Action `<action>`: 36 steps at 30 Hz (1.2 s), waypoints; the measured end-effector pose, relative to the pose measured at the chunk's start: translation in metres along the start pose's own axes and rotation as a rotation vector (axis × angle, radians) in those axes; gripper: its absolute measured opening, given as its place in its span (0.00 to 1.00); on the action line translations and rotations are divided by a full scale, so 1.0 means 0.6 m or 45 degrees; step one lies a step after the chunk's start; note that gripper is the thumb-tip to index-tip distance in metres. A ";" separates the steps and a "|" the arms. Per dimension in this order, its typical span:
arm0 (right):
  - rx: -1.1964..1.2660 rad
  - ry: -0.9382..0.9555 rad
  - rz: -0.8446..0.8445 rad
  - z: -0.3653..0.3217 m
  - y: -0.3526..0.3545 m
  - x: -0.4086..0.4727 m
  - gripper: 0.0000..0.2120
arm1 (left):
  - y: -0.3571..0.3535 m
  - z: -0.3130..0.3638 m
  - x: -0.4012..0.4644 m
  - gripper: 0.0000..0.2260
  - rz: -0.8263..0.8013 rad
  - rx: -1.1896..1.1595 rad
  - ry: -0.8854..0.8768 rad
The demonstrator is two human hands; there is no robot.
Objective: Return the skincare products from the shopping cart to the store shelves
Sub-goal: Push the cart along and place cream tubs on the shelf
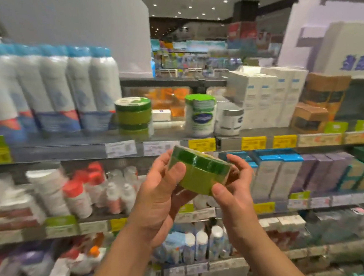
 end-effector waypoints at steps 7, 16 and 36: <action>-0.049 0.126 -0.091 -0.014 -0.092 0.057 0.29 | 0.055 0.097 0.018 0.42 0.072 0.030 -0.195; -0.235 0.245 -0.248 -0.006 -0.153 0.176 0.41 | 0.068 0.166 0.093 0.37 0.217 0.269 -0.416; -0.024 0.272 -0.507 -0.007 -0.267 0.369 0.41 | 0.129 0.332 0.198 0.44 0.462 0.989 -0.738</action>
Point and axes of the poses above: each hand's wrist, its own x-axis towards the middle knuckle, its own y-axis out of the back of the hand, z = x × y, the point moved 7 cm from there along x, towards the middle knuckle, and after that the axes turned 3 degrees about z, right-handed, at the moved point
